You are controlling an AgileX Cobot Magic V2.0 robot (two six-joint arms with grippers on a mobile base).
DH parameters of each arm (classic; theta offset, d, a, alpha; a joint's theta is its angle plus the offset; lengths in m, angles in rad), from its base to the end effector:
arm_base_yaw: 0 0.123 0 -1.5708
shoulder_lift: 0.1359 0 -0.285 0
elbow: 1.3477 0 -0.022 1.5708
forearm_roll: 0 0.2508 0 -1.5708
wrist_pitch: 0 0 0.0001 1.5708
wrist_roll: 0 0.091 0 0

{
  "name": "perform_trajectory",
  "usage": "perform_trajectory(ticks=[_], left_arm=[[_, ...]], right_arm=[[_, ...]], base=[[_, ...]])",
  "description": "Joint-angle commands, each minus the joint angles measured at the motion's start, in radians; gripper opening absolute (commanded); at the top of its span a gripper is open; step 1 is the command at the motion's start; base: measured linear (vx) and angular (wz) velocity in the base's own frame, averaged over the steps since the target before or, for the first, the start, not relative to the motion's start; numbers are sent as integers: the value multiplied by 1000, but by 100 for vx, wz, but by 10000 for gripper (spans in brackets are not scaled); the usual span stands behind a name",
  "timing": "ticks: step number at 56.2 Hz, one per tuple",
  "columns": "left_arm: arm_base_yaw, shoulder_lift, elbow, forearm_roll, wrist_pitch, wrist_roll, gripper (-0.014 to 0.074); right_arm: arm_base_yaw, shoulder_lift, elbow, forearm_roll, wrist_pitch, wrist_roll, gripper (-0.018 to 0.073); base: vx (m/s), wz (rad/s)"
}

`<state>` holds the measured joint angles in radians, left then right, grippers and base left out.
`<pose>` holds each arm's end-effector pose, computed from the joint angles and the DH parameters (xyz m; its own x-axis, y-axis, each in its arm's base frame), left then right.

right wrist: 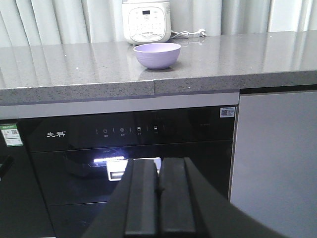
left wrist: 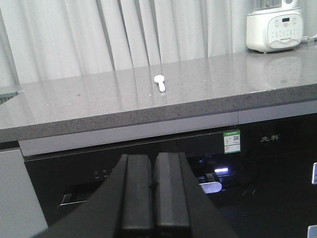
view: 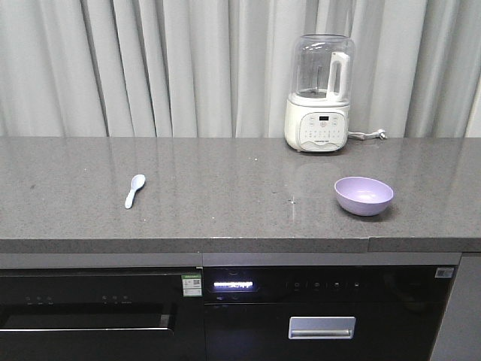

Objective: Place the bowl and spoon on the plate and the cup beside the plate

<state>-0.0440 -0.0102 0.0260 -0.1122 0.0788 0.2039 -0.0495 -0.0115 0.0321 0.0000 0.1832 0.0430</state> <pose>0.0567 -0.0033 0.1978 -0.0020 0.0921 -0.9957 0.0532 0.9944 0.0918 0.0563 -0.0028 0.1863 -0.1140 0.0487 -0.9923 0.0544 0.9976 0.0427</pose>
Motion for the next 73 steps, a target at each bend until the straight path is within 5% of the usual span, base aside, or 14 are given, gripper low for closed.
perform_trajectory(ticks=[1,73], left_arm=[[-1,-15,-25,-3,-79,1,-3],[-2,-16,-26,-3,-79,1,-3]], right_arm=[[-6,-4,2,0,-84,-8,-8],[-6,-4,2,0,-83,-8,-8]], base=[[0,0],[2,-2]])
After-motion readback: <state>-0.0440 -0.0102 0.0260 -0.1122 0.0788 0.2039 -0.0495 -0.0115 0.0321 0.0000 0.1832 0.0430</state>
